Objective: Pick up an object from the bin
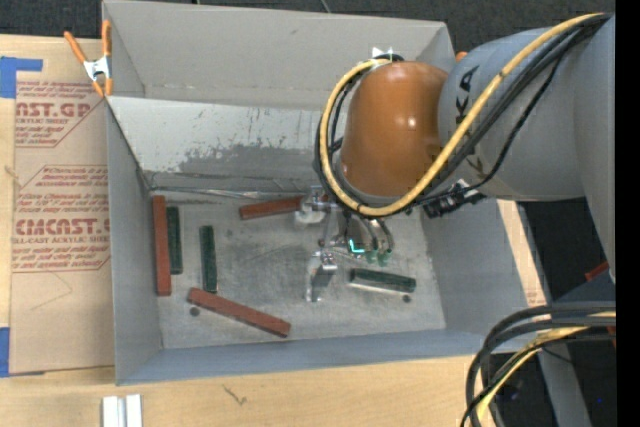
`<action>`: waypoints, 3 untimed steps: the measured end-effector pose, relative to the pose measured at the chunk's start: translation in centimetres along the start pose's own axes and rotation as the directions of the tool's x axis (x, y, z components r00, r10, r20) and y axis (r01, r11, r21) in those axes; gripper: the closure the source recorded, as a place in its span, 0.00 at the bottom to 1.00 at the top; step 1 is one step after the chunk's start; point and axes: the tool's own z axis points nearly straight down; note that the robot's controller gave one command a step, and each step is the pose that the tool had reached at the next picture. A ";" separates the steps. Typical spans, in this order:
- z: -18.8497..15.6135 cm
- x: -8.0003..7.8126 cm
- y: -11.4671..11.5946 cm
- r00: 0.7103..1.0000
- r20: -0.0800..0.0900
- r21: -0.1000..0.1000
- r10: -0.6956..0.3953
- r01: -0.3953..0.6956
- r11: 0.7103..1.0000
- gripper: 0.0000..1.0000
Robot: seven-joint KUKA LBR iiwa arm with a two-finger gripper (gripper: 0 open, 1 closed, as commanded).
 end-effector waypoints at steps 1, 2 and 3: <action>-0.4 -0.2 0.0 1.000 0.008 -0.001 0.001 -0.001 1.000 0.00; 3.8 -0.4 -6.7 1.000 0.010 0.000 -0.021 0.021 1.000 0.00; 6.6 1.4 -4.0 0.998 0.007 0.001 0.062 -0.062 0.998 0.00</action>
Offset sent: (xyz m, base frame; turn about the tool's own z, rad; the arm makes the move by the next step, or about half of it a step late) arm 0.0046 -0.1607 -0.0957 -0.0370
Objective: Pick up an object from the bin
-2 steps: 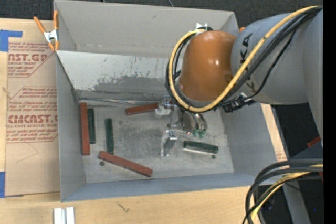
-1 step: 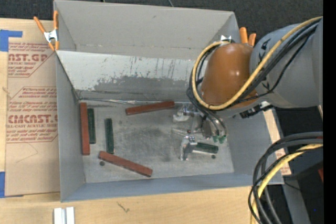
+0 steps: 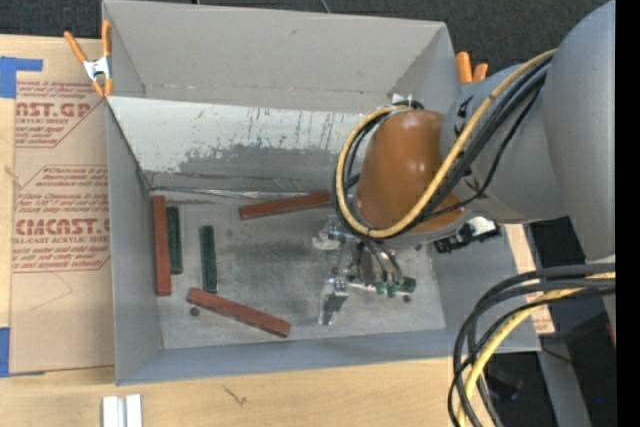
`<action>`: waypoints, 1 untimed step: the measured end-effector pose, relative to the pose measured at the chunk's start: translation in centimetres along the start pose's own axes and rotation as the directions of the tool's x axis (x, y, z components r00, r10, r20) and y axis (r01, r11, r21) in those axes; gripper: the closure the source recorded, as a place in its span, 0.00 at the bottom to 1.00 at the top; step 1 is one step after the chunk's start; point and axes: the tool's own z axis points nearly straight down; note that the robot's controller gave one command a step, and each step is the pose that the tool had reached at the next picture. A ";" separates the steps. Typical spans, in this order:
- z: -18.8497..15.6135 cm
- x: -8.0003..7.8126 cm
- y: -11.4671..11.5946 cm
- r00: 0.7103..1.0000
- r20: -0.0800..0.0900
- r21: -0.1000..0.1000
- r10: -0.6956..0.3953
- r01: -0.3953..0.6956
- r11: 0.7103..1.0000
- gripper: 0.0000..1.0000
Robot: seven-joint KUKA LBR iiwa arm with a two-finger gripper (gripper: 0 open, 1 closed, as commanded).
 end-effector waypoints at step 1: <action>1.6 -1.4 -2.7 0.999 0.001 -0.003 -0.045 0.045 0.999 0.00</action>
Offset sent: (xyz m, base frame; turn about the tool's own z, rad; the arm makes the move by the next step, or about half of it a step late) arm 0.0243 -0.0918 0.0046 0.3534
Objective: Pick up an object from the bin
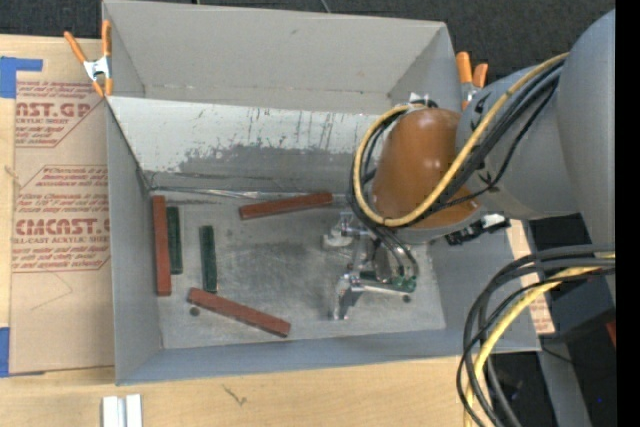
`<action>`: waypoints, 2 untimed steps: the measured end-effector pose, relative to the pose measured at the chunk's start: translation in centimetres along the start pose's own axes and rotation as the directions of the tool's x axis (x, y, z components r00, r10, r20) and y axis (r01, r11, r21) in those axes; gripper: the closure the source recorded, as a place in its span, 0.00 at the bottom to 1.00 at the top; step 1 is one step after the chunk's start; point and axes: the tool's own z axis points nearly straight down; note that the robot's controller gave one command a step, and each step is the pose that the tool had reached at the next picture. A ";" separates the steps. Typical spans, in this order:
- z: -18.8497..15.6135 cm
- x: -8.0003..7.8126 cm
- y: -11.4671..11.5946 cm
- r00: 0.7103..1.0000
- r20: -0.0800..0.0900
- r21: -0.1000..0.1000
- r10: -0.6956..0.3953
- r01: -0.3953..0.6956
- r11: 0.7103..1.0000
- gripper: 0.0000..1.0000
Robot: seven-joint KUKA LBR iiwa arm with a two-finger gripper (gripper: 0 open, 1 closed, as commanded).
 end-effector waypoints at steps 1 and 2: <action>-1.0 -0.8 -4.4 0.977 -0.001 0.002 0.212 -0.212 0.977 0.00; 0.8 -1.6 -7.0 1.000 0.007 -0.004 0.026 -0.026 1.000 1.00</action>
Offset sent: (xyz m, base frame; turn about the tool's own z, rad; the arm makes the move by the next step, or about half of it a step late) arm 0.0107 -0.0748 -0.0138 0.0325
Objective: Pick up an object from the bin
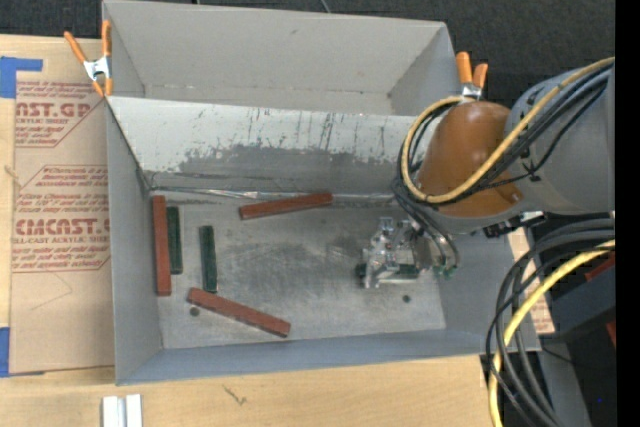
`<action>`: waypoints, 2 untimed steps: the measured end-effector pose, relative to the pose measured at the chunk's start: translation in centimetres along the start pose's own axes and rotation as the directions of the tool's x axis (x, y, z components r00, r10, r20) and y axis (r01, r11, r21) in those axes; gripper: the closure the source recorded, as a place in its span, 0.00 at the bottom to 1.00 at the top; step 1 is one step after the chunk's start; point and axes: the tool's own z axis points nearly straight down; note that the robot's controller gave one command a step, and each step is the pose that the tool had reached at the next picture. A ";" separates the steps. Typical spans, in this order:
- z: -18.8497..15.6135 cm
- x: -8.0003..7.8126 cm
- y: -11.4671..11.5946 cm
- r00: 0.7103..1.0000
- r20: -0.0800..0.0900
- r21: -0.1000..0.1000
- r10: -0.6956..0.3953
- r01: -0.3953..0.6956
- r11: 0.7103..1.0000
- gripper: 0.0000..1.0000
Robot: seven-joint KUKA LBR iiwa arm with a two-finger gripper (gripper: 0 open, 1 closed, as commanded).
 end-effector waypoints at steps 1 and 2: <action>0.0 0.0 0.0 1.000 0.000 0.000 0.000 0.000 1.000 1.00; -0.1 0.0 0.1 1.000 -0.001 0.000 0.002 -0.002 1.000 1.00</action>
Offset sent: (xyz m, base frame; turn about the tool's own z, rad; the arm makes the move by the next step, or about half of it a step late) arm -0.0001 -0.0001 0.0003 0.0000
